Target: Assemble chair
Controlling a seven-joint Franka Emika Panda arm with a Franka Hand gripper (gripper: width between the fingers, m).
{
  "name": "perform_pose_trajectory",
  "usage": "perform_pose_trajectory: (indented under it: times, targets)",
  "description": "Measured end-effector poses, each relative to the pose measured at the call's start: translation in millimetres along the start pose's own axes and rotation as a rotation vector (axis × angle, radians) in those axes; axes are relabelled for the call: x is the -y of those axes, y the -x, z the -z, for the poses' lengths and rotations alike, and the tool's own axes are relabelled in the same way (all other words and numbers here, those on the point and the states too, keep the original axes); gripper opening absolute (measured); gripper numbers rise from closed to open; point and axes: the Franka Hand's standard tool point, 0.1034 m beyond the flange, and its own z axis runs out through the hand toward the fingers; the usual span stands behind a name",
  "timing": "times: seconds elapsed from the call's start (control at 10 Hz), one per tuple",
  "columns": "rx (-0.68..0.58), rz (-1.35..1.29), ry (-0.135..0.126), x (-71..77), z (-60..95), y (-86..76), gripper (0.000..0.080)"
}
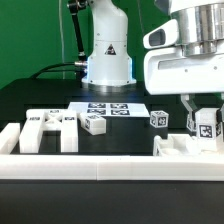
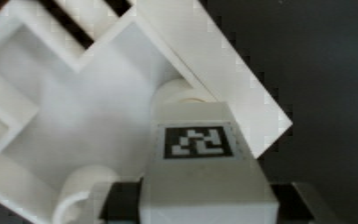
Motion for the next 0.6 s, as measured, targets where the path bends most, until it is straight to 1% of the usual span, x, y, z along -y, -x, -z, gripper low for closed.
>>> perform_pose_trajectory:
  times: [0.2,0.4,0.6]
  targets:
    - [-0.001,-0.212,0.005,2.5,-0.5,4.2,0.0291]
    - [-0.006,-0.365,0.008,3.7,-0.7,5.9,0.0291]
    - [-0.002,-0.492,0.004,5.0,-1.1,7.6,0.0291]
